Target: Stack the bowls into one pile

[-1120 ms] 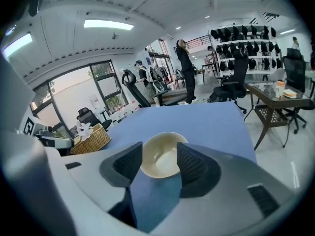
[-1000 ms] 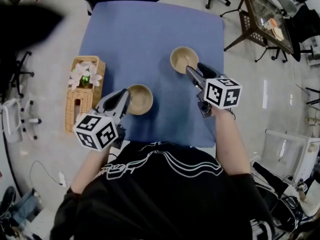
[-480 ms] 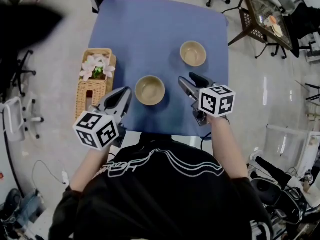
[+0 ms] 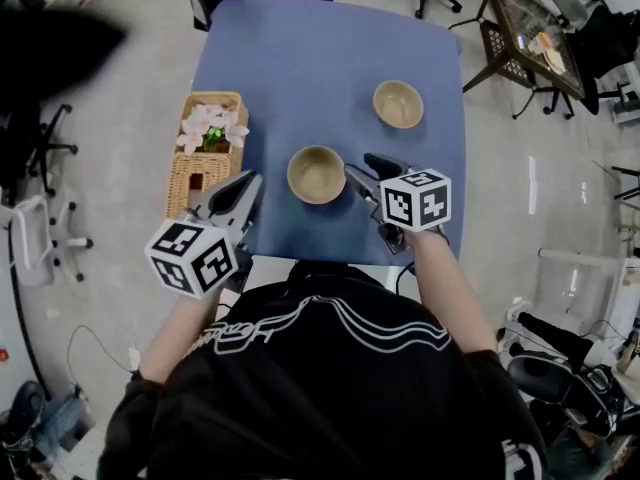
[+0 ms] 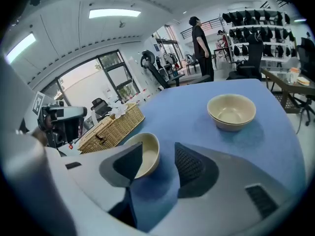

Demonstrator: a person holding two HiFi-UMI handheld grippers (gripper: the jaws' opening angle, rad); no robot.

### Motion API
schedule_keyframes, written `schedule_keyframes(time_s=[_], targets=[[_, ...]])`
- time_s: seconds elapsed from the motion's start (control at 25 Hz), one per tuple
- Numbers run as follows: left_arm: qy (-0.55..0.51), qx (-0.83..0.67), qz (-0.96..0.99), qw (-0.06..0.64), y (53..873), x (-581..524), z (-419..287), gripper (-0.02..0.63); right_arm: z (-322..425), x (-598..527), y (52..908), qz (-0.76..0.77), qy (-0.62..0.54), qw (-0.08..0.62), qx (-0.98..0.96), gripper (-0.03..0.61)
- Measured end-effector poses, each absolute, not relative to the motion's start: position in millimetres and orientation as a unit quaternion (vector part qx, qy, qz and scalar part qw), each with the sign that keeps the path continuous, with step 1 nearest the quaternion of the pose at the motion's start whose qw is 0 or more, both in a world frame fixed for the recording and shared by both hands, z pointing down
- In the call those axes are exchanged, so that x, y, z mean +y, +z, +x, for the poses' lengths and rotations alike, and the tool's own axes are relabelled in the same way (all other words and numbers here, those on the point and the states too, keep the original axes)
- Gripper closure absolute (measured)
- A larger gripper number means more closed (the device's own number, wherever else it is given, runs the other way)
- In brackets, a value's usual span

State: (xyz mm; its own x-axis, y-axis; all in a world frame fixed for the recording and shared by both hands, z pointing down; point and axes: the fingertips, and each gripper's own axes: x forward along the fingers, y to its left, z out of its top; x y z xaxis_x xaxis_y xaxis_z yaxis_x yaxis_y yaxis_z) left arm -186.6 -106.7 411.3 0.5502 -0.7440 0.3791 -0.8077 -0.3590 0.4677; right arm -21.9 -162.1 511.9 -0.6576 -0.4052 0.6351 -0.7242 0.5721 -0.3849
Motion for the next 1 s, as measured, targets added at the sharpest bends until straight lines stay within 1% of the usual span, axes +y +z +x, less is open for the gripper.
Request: schedule_keyframes(time_s=[0.4,0.64,0.8,0.88,0.92,1.0], targets=[[0.05,-0.474,0.825,0.304,413,-103,-201,0.586,-48,-150,545,0.316,0.355,0.262,-0.84,0.362],[0.049,-0.475,0.824,0.305,417,-105,-205,0.586,-51,-149,555,0.319,0.375,0.264,-0.83,0.408],[0.05,-0.472,0.824,0.307,417,-107,-202,0.586,-51,-148,553,0.321,0.383,0.263,-0.825,0.451],[0.052,-0.472,0.825,0.308,417,-107,-201,0.586,-52,-148,555,0.32,0.391,0.26,-0.823,0.46],[0.052,-0.472,0.825,0.308,418,-107,-201,0.586,-51,-148,555,0.321,0.392,0.259,-0.822,0.475],[0.053,-0.472,0.824,0.308,419,-107,-201,0.586,-51,-149,555,0.324,0.391,0.258,-0.822,0.483]])
